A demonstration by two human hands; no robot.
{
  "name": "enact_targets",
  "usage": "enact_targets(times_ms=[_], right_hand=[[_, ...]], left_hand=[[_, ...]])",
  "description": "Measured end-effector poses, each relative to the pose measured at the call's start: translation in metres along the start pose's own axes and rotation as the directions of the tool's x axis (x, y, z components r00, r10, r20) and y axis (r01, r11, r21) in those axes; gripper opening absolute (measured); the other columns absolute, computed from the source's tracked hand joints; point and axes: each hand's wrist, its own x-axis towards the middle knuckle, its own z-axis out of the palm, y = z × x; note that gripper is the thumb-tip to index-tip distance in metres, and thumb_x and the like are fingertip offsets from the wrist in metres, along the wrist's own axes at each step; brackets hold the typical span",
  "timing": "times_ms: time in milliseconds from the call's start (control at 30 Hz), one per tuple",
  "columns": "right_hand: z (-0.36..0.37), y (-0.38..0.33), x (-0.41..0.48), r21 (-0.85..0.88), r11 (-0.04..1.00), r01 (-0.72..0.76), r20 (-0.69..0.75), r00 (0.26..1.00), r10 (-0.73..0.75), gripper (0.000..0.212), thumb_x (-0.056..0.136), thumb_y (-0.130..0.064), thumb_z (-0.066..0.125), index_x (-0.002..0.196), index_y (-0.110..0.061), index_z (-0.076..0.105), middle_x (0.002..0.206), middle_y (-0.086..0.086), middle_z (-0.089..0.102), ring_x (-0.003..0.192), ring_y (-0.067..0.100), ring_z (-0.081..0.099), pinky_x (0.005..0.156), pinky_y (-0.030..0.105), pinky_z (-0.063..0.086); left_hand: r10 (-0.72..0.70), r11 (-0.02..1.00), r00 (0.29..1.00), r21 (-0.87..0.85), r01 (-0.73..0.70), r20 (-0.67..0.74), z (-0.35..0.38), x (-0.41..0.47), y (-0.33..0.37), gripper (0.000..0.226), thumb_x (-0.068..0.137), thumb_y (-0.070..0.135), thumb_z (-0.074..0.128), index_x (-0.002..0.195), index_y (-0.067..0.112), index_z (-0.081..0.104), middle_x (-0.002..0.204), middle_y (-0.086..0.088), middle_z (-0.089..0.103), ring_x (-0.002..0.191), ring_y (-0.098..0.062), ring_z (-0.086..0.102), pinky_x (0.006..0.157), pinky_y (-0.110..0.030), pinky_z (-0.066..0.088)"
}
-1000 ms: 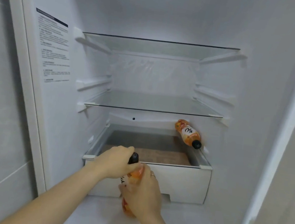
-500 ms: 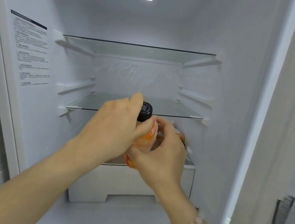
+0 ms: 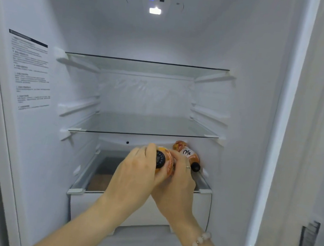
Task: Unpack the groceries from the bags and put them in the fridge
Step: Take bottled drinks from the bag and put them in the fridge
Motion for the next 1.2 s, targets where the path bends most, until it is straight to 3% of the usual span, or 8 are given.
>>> enact_targets(times_ms=[233,400,600,800,1000,1067,1133,1200], right_hand=[[0.005,0.016,-0.003,0.124,0.992,-0.033,0.022,0.999,0.031,0.051,0.066,-0.034,0.072,0.105,-0.044,0.042,0.107,-0.029,0.048,0.095,-0.004,0.054,0.083,0.014,0.048],[0.002,0.031,-0.004,0.248,0.960,-0.131,0.126,0.987,0.102,0.053,0.074,0.003,0.074,0.104,-0.031,0.046,0.095,-0.021,0.056,0.086,-0.001,0.059,0.076,0.015,0.051],[0.010,0.031,-0.010,0.798,0.466,-0.382,0.263,0.917,0.300,0.013,0.086,-0.009,0.059,0.099,-0.011,0.056,0.087,-0.003,0.065,0.074,0.006,0.064,0.061,0.018,0.053],[0.018,0.046,-0.013,0.396,0.872,-0.287,0.137,0.958,0.253,0.042,0.070,-0.026,0.070,0.107,-0.017,0.050,0.101,-0.006,0.056,0.088,0.010,0.060,0.071,0.014,0.050],[0.007,0.057,-0.006,0.786,0.314,-0.532,0.398,0.825,0.402,0.020,0.098,-0.020,0.041,0.090,-0.011,0.057,0.077,0.005,0.064,0.072,0.012,0.065,0.064,0.026,0.052],[0.008,0.064,-0.008,0.679,0.452,-0.578,0.397,0.808,0.435,0.017,0.093,-0.028,0.051,0.098,-0.015,0.060,0.087,0.007,0.064,0.084,0.019,0.063,0.075,0.031,0.051],[0.011,0.077,-0.011,0.110,0.928,-0.357,0.251,0.913,0.321,0.036,0.088,-0.022,0.058,0.123,-0.020,0.053,0.113,0.005,0.060,0.104,0.022,0.058,0.086,0.031,0.048],[0.011,0.087,-0.011,-0.251,0.963,-0.100,0.207,0.966,0.154,0.060,0.086,-0.021,0.063,0.141,-0.021,0.038,0.137,-0.002,0.046,0.122,0.015,0.047,0.095,0.025,0.045]], left_hand=[[0.010,1.000,0.999,0.030,-0.009,-0.032,0.025,-0.011,0.002,0.026,0.075,0.036,0.067,0.072,0.014,0.054,0.058,0.004,0.054,0.048,-0.012,0.051,0.040,-0.017,0.038],[0.012,1.000,1.000,0.022,-0.012,-0.012,0.038,-0.018,0.005,0.036,0.055,0.031,0.087,0.074,0.012,0.062,0.060,0.004,0.059,0.049,-0.009,0.055,0.040,-0.014,0.042],[0.053,0.999,0.999,0.009,-0.053,0.012,0.048,-0.025,0.001,0.040,0.048,0.029,0.091,0.073,0.014,0.064,0.060,0.004,0.059,0.049,-0.010,0.055,0.037,-0.013,0.041],[0.088,0.996,0.996,-0.018,-0.087,0.033,0.062,-0.035,-0.004,0.050,0.053,0.038,0.088,0.086,0.020,0.055,0.064,0.006,0.059,0.051,-0.007,0.054,0.038,-0.012,0.040],[-0.057,0.985,0.988,-0.153,0.078,0.140,0.085,-0.051,0.007,0.034,0.081,0.049,0.055,0.096,0.020,0.044,0.080,0.002,0.063,0.060,-0.008,0.061,0.048,-0.015,0.052],[-0.085,0.972,0.974,-0.200,0.127,0.209,0.092,-0.056,0.010,0.027,0.086,0.039,0.051,0.102,0.018,0.047,0.088,-0.002,0.063,0.069,-0.013,0.062,0.057,-0.020,0.055],[-0.124,0.942,0.941,-0.261,0.211,0.315,0.096,-0.053,0.009,0.028,0.088,0.028,0.061,0.110,0.012,0.052,0.101,-0.006,0.062,0.084,-0.019,0.062,0.073,-0.026,0.055],[-0.169,0.937,0.895,-0.215,0.276,0.414,0.102,-0.046,0.002,0.033,0.091,0.031,0.057,0.116,0.010,0.049,0.112,-0.004,0.059,0.096,-0.019,0.060,0.081,-0.022,0.047]])
